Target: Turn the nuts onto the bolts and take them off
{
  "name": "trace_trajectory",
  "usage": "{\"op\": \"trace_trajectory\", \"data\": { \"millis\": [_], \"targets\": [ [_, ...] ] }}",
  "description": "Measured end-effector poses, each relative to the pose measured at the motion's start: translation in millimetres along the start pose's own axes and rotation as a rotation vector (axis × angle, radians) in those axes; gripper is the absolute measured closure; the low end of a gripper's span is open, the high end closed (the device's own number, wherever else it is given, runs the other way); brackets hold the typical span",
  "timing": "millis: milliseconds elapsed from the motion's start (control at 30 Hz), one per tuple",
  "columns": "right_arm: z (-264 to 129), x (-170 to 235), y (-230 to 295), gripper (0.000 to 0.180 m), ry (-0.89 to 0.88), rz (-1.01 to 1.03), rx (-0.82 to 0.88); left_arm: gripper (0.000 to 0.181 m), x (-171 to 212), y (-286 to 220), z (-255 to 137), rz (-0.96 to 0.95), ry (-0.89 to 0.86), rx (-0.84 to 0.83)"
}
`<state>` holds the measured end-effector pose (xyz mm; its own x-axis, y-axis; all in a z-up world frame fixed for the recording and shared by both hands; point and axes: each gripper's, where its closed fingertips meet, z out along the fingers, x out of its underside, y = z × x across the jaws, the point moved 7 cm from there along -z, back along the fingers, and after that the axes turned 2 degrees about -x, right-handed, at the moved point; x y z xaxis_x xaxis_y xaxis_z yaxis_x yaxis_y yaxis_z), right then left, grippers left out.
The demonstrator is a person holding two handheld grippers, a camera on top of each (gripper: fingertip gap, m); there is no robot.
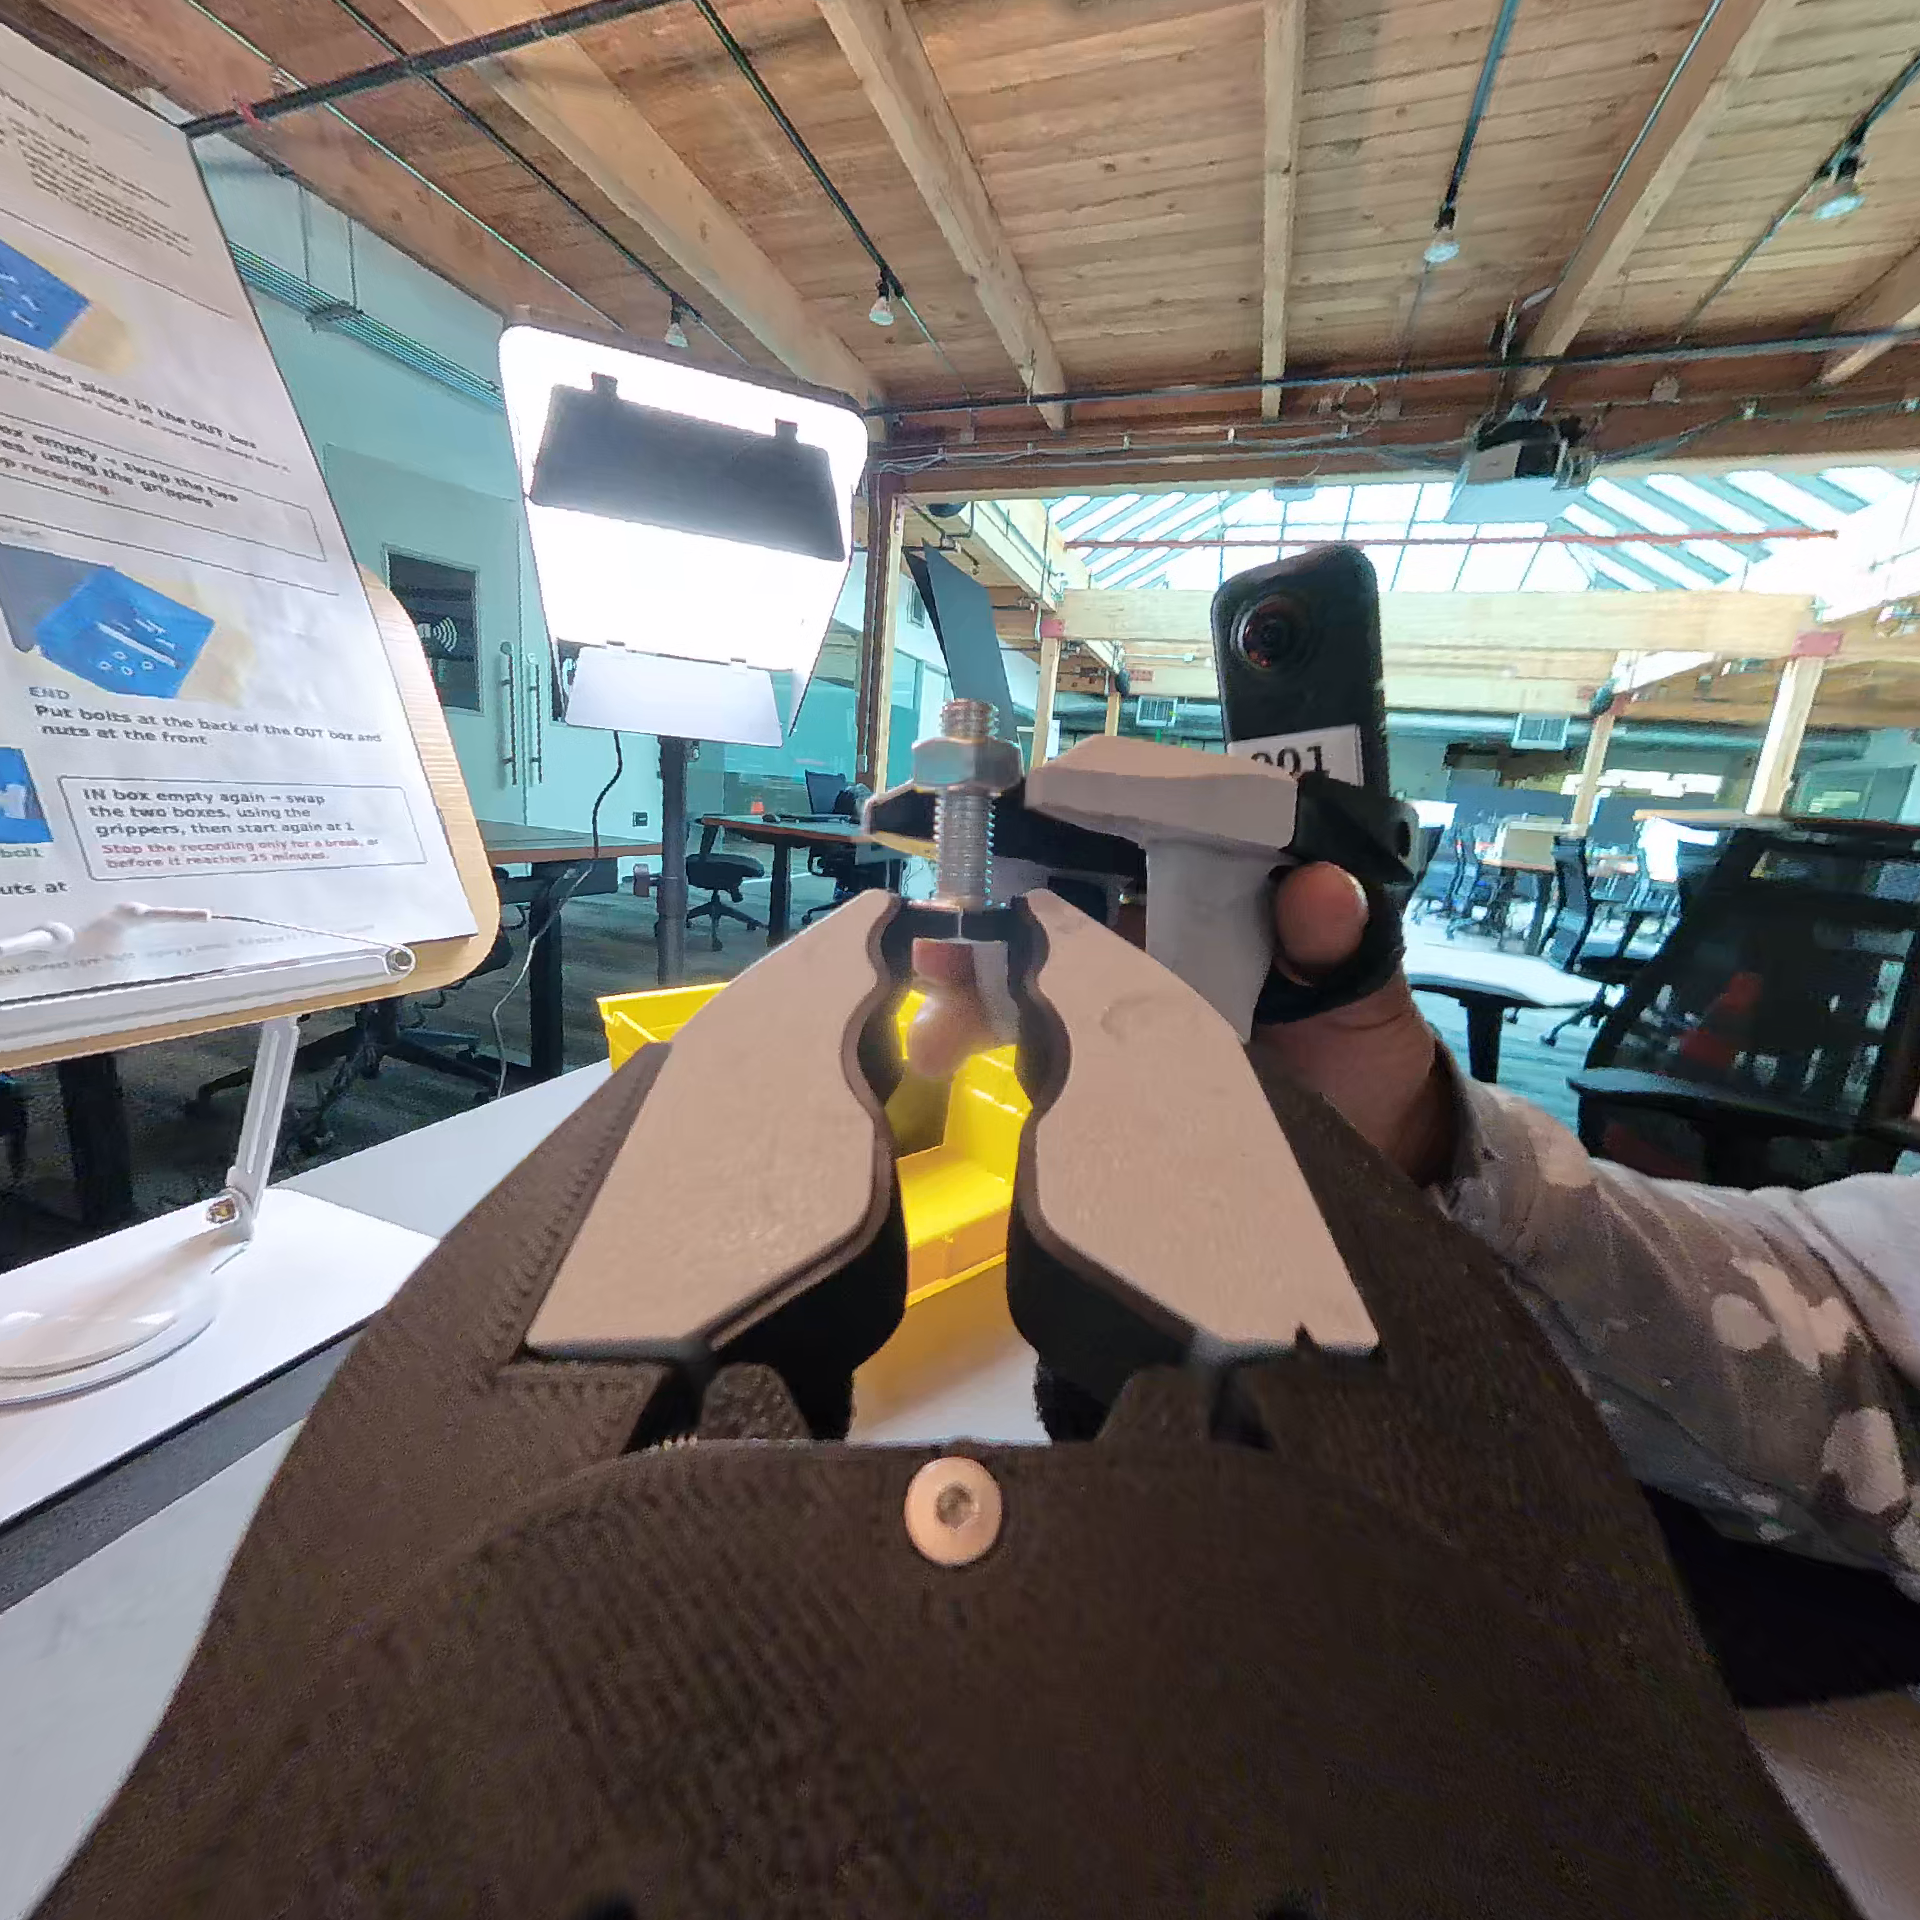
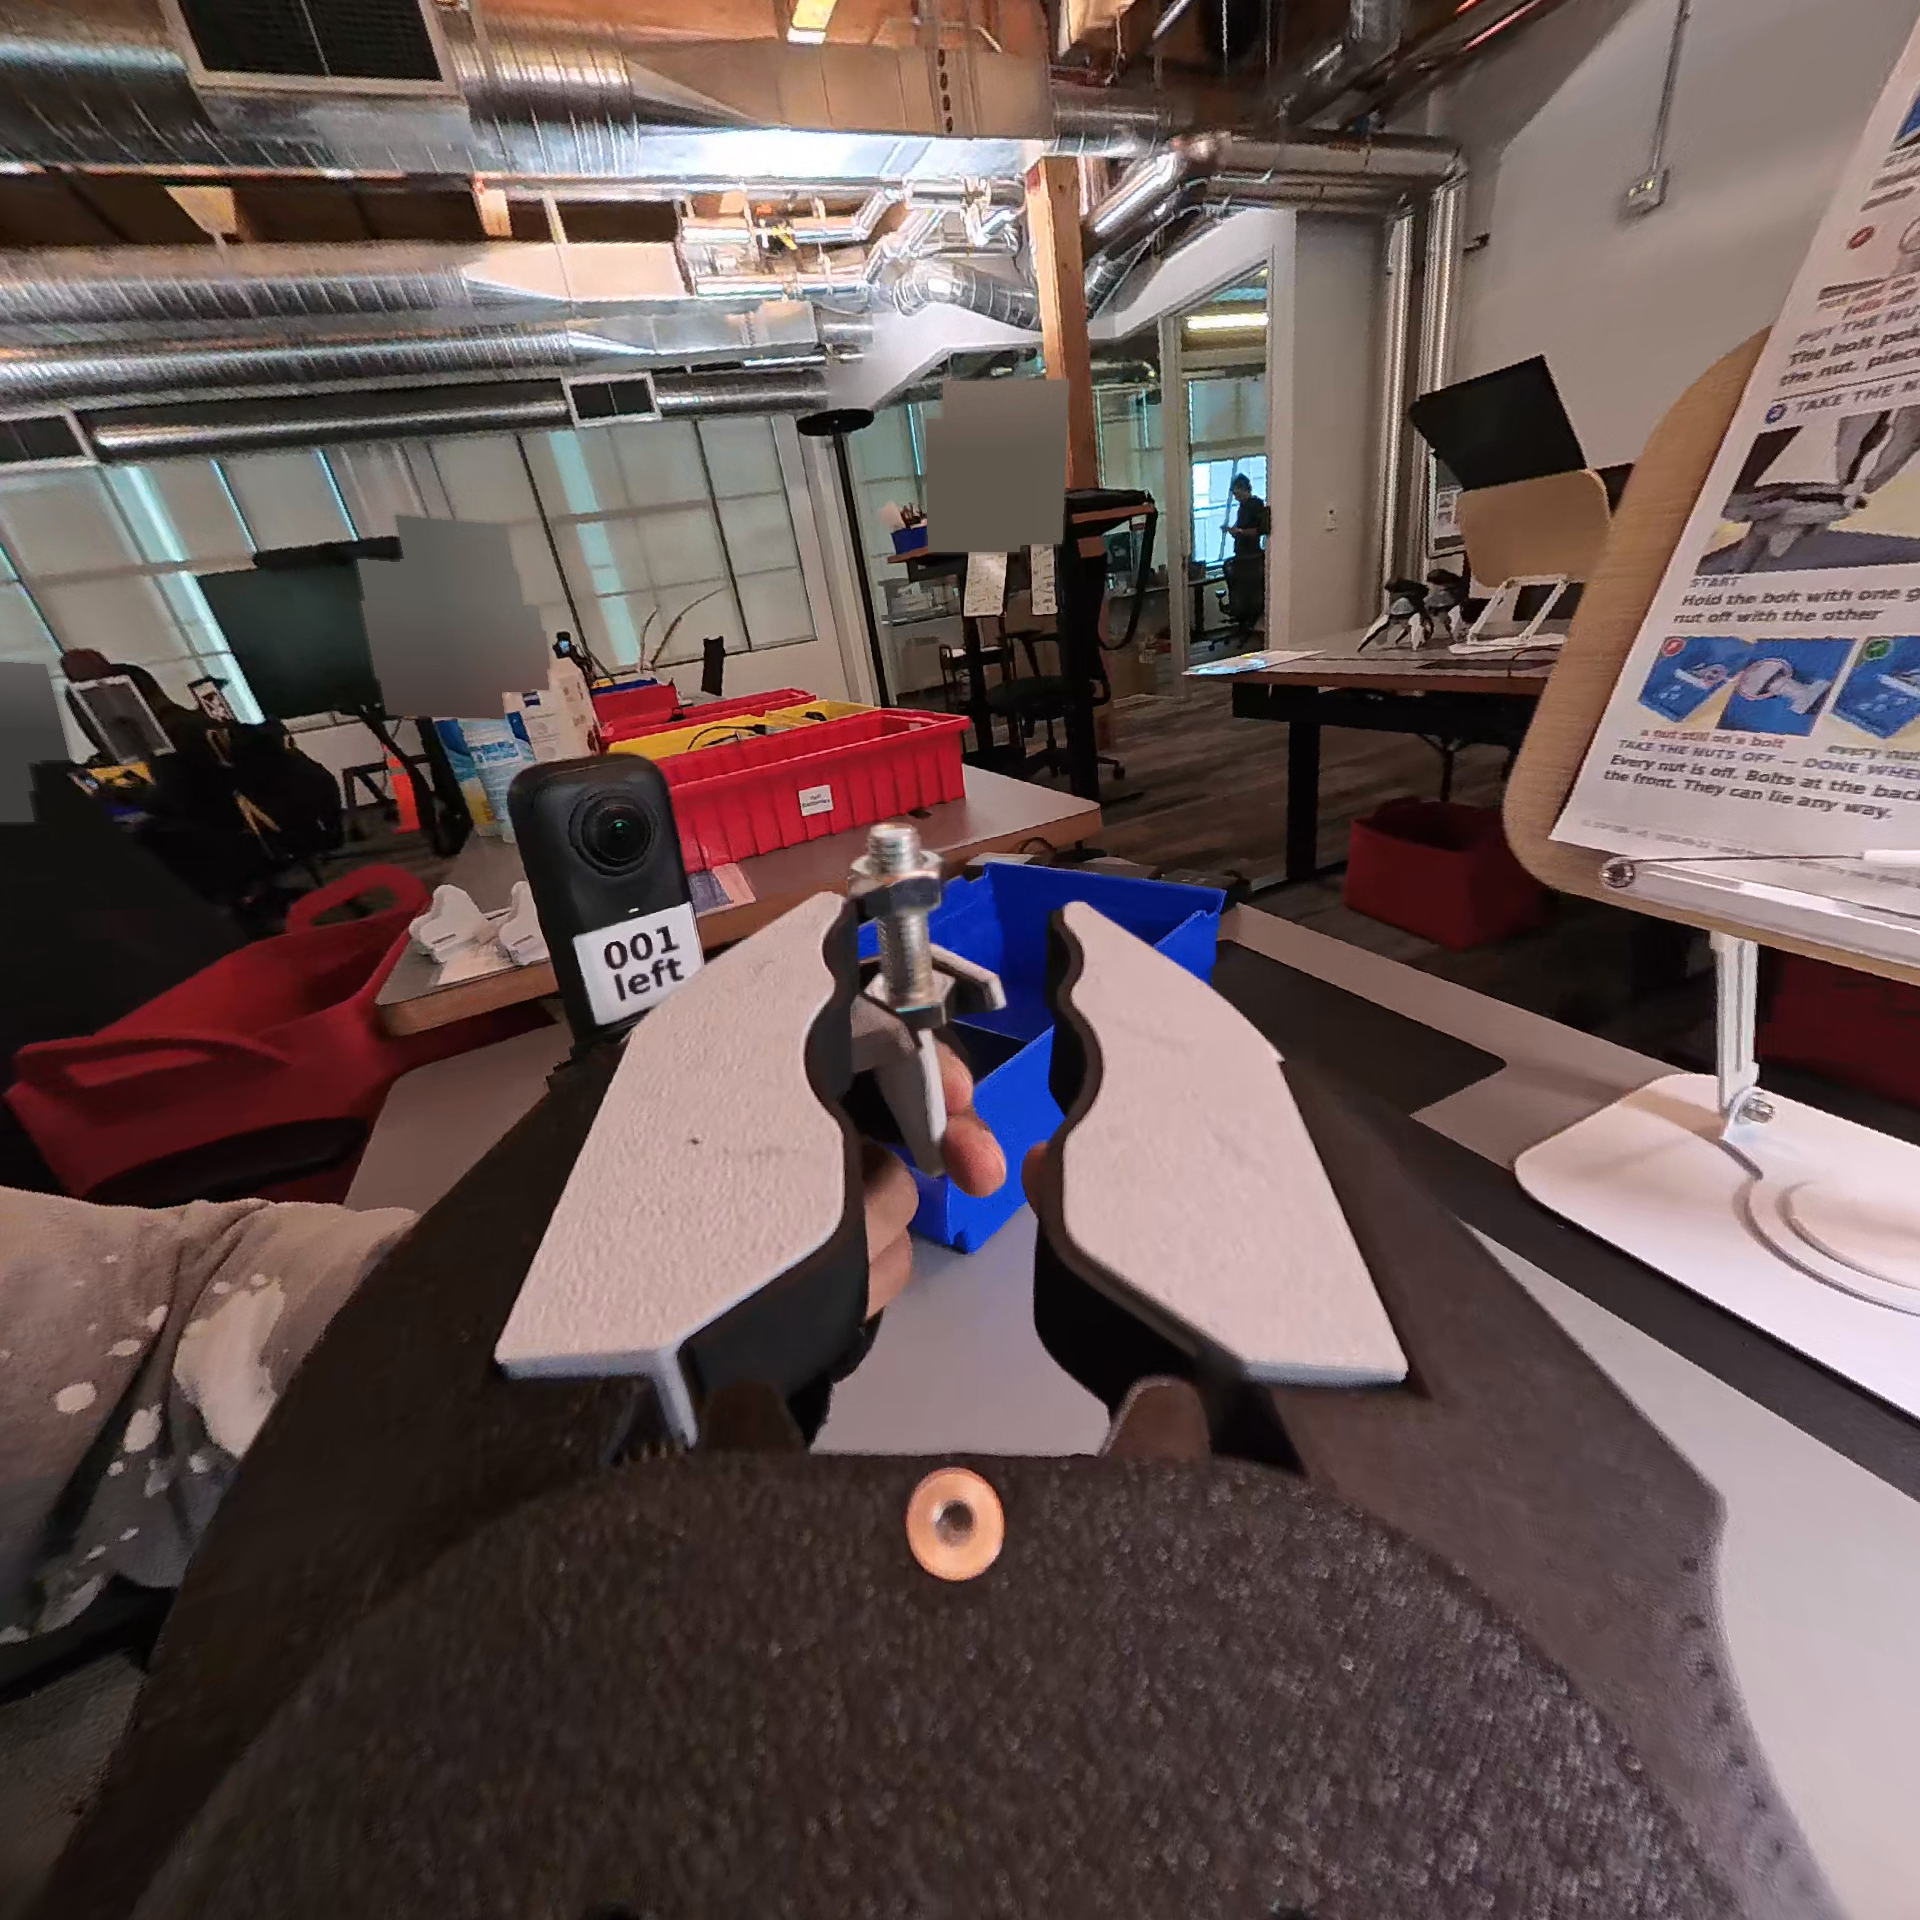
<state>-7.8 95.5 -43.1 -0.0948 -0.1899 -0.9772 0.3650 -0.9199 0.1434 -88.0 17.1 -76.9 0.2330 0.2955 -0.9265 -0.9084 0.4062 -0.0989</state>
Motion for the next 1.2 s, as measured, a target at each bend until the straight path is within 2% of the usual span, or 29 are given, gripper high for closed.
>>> {"op": "trace_trajectory", "data": {
  "millis": [67,100,300,433,467,500,533,767,900,933,1000,1200],
  "targets": [
    [-7,-4,-11,0.165,-0.048,0.024,0.072,0.162,-4,3,-3,-0.030,-0.032,0.016],
    [-10,-6,-15,0.166,-0.063,0.027,0.084,0.162,-5,4,-3,-0.022,-0.029,0.009],
    [-1,-3,3,0.149,-0.023,-0.018,-0.007,0.162,1,2,-1,-0.005,-0.006,0.002],
    [-2,-3,2,0.147,-0.019,-0.029,-0.001,0.162,2,-2,1,0.013,0.007,0.006],
    [-4,-4,-1,0.150,-0.023,-0.030,0.008,0.162,1,0,1,0.002,0.003,0.001],
    [-8,-7,-8,0.169,-0.046,-0.025,0.064,0.162,-2,1,-1,-0.007,-0.019,0.009],
    [-13,-10,-13,0.169,-0.079,-0.030,0.096,0.162,-4,3,-3,-0.007,-0.025,0.006],
    [-3,-4,2,0.149,-0.027,-0.046,0.013,0.162,2,1,0,0.014,0.007,0.002],
    [-4,-5,0,0.149,-0.032,-0.057,0.015,0.162,1,0,1,-0.003,0.005,0.008],
    [-8,-7,-7,0.165,-0.045,-0.049,0.068,0.162,-1,1,-1,-0.017,-0.013,0.019],
    [-16,-12,-16,0.169,-0.092,-0.044,0.117,0.162,-5,4,-3,-0.013,-0.024,0.008],
    [-8,-8,-3,0.154,-0.062,-0.043,0.026,0.162,2,3,0,-0.012,0.000,0.008]
  ]
}}
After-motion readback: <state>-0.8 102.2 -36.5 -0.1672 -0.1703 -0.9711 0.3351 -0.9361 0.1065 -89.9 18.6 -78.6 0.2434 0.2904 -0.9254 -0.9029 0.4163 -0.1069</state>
